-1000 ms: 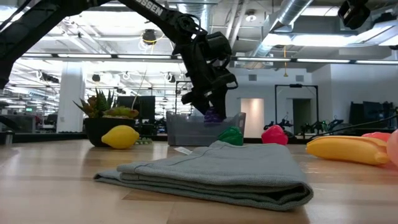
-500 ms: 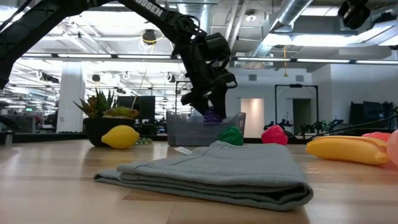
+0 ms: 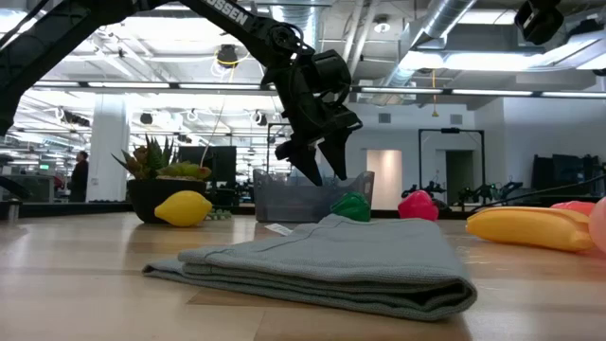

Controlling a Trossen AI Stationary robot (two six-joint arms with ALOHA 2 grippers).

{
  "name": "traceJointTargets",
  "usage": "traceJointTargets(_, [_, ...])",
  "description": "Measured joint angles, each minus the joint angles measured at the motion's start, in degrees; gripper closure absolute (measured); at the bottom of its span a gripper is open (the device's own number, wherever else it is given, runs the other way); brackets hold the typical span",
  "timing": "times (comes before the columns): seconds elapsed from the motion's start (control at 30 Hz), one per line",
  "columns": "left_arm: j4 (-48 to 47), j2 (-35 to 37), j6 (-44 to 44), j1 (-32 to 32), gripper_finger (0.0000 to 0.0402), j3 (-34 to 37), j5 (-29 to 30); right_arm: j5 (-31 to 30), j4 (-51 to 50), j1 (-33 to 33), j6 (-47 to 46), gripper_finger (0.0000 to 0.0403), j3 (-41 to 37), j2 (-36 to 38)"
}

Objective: Pick and placing Produce into tupperware
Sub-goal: Put the melon into the black bin

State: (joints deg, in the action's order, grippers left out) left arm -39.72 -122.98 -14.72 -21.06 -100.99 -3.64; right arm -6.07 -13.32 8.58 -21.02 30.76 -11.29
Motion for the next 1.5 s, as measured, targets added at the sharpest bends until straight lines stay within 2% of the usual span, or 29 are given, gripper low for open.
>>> traceJointTargets(0.3, [-1.68,0.36,-0.44,0.21,0.0094,-0.71,-3.04,0.00,-1.69,0.01,-0.02,0.0217,0.00,0.00])
traceJointTargets(0.53, [-6.71,0.42,1.16,0.42,0.0094,-8.11,-1.39,0.00,-1.70,0.00,-0.02,0.0217,0.00,0.00])
traceJointTargets(0.63, [-11.68,0.48,2.22,0.63,0.0095,-12.22,-0.57,0.00,-2.31,0.01,-0.02,0.0217,0.00,0.00])
traceJointTargets(0.83, [-28.25,0.50,4.27,2.43,0.0095,-22.22,0.62,0.04,-5.37,0.00,-0.04,0.0217,0.00,0.00])
traceJointTargets(1.07, [-39.14,0.52,2.71,6.87,0.0095,-33.97,6.61,0.32,-6.36,0.01,-0.02,0.0217,0.00,0.00])
traceJointTargets(1.33, [-37.17,5.23,-4.72,12.25,0.0095,-32.72,13.26,2.19,-6.14,0.00,0.46,0.0217,0.00,0.00])
traceJointTargets(1.5, [-43.85,5.69,-10.26,16.30,0.0095,-32.70,11.82,2.16,-6.39,0.02,0.46,0.0217,0.00,0.00])
